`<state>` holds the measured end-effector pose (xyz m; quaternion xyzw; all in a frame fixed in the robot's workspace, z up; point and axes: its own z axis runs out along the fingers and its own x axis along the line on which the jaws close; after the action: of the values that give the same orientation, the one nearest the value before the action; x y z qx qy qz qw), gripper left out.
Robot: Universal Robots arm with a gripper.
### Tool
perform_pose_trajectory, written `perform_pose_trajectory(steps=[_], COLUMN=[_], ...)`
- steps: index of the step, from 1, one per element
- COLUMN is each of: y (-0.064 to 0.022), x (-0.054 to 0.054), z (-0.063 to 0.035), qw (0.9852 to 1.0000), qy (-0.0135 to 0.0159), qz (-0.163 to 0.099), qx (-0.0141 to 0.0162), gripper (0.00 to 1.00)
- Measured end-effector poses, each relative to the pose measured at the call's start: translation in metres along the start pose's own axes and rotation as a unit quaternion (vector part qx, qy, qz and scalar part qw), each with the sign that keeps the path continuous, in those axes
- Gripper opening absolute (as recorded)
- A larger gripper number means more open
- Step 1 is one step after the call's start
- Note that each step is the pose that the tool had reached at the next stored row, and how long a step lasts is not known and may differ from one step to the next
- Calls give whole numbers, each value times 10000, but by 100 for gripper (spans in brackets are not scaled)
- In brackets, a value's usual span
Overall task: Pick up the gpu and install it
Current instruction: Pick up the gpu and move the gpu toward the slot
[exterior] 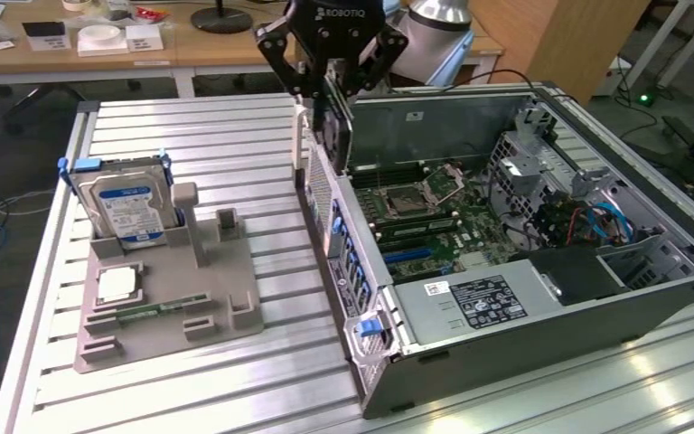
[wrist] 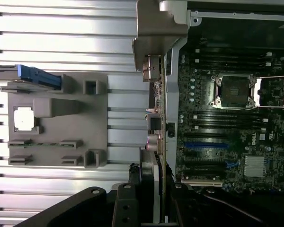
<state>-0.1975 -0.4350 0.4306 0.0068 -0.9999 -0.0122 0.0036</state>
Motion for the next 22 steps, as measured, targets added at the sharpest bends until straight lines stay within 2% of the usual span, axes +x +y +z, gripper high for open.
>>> perform_pose_trajectory(steps=[22], y=[-9], x=[-639], z=[5], qw=[10000], qy=[0], qz=[-1], qx=[0], gripper=[28])
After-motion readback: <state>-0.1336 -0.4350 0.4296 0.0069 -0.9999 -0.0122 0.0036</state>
